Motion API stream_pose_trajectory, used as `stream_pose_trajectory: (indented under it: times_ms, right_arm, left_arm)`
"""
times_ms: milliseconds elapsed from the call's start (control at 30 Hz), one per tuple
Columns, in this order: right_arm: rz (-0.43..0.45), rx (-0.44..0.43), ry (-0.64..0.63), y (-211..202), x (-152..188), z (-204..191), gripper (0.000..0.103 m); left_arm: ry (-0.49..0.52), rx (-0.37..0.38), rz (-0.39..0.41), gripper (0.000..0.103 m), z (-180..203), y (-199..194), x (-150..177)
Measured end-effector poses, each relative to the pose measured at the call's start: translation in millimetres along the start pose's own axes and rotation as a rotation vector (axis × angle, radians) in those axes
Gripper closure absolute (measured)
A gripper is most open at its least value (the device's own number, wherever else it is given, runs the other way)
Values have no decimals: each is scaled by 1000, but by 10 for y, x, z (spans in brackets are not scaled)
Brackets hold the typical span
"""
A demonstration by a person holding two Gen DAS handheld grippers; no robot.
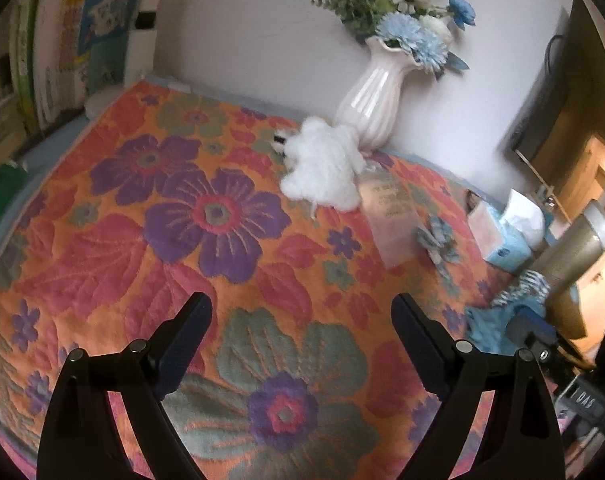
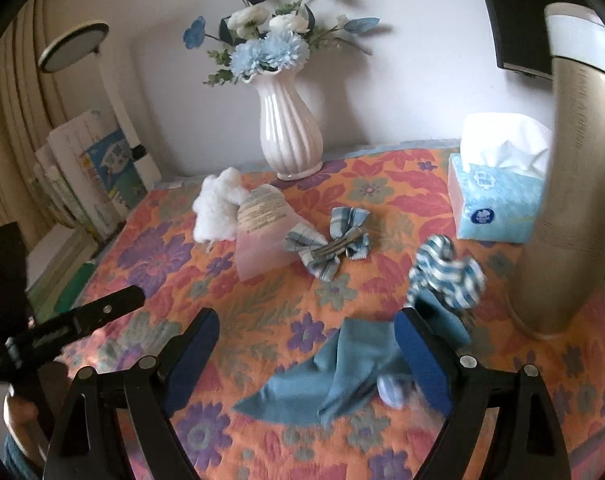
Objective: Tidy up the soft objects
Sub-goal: 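Grasp the white fluffy plush with the left gripper while the right grasps the clear printed pouch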
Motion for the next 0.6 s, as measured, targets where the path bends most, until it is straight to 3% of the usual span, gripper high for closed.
stream_pose_trajectory:
  times_ms: [133, 267, 400, 500, 600]
  right_arm:
    - [-40, -16, -47, -114, -40, -25, 15]
    - [-45, -41, -108, -170, -429, -299, 15]
    - [-130, 40, -241, 280, -739, -634, 15]
    - [-200, -29, -204, 736, -879, -697, 15]
    - [-196, -17, -251, 1045, -942, -744, 15]
  left_arm:
    - [7, 21, -10, 13, 164, -175, -257]
    - [-14, 28, -27, 13, 279, -74, -727]
    - [-35, -2, -51, 13, 198, 404, -1026]
    - [-35, 5, -85, 13, 114, 809, -1089]
    - [-19, -51, -118, 15, -8, 1135, -1090]
Point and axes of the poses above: each gripper's, at about its wrist camera, not at the fingertips, and y roughly the way its jaws point, z to its right, x to its underside, the point moved 4 cm from there along y, roughly the way its jaws point, and after that the axes turned 10 degrees about x, right-handed, at the moved point
